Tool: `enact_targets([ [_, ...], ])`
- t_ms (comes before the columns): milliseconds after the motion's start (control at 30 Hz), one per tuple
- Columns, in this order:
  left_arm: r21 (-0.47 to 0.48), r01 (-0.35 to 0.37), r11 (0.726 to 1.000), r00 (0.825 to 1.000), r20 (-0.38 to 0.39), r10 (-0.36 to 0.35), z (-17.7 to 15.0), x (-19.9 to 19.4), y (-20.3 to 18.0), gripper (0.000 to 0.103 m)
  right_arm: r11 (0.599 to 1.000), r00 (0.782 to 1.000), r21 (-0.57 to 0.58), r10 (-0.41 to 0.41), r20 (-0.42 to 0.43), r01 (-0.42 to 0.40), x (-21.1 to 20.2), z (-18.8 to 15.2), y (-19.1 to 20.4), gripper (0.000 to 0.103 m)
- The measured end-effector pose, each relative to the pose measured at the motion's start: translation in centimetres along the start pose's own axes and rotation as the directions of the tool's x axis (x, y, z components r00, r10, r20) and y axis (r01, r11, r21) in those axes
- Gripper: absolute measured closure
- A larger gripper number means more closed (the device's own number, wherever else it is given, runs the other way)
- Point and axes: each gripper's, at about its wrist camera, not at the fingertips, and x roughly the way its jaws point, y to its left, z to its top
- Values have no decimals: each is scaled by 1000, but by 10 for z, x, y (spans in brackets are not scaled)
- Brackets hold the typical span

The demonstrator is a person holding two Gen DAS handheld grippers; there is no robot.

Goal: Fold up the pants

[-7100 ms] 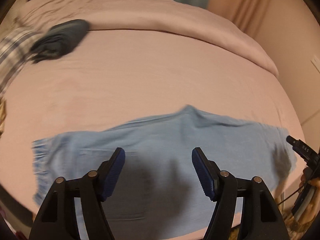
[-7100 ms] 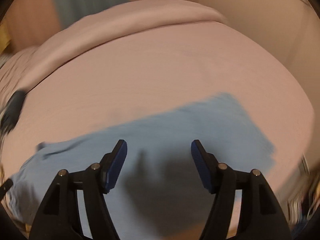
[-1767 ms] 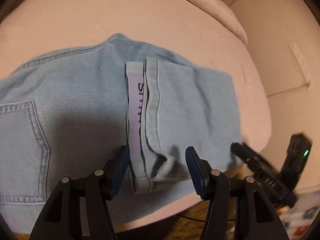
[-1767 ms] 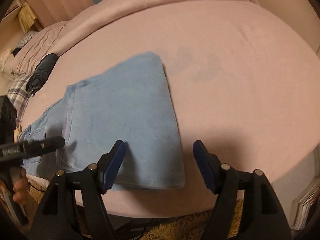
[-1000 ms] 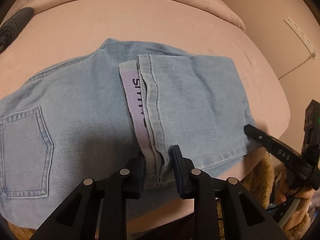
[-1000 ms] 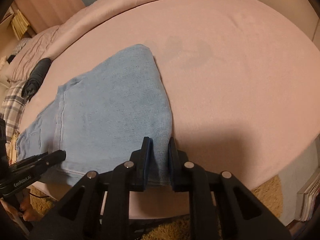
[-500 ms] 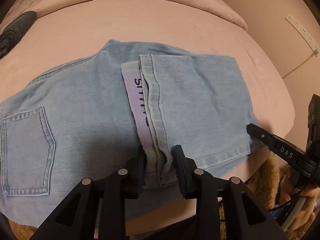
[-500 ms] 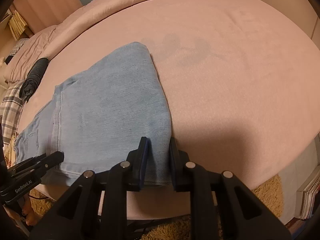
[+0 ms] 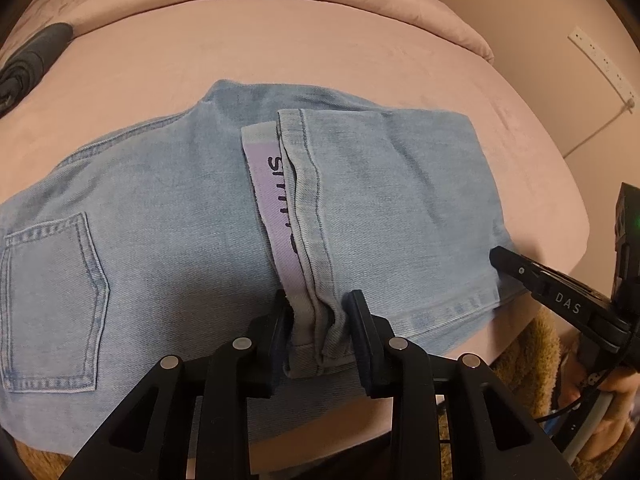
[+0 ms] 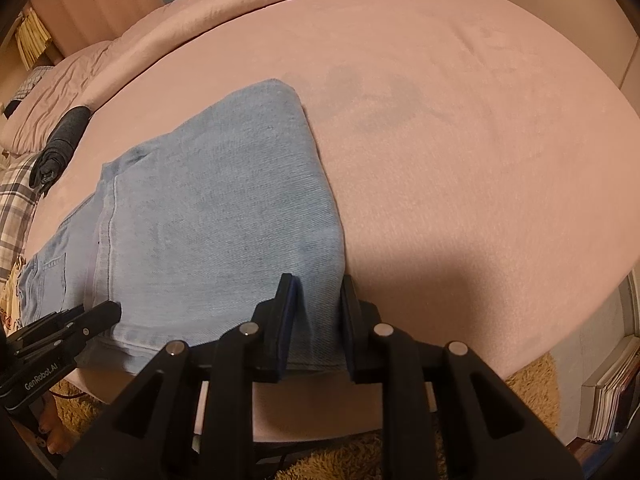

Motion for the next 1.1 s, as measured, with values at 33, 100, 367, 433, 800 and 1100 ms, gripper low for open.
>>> enact_targets([
  [33,-8,8,1000,1000,-8,-8,1,0,2,71,1000,1000,3,0,0,0,0,0,0,83],
  [100,-35,27,999,999,-31,-28,5,-5,6,71,1000,1000,0,-3,2,3,-1,-1,1,82],
  [367,11,6,1000,997,76,-7,37,-37,4,71,1000,1000,8,0,2,0,0,-3,2,81],
  [433,14,29,999,997,74,-30,47,-33,5,71,1000,1000,5,-1,5,1,0,-4,2,81],
  [800,21,-7,1000,1000,-5,7,61,29,12,72,1000,1000,9,7,11,-7,0,-6,0,81],
  [1100,18,-7,1000,1000,11,7,59,28,14,72,999,999,-5,-39,-12,38,-11,4,5,53],
])
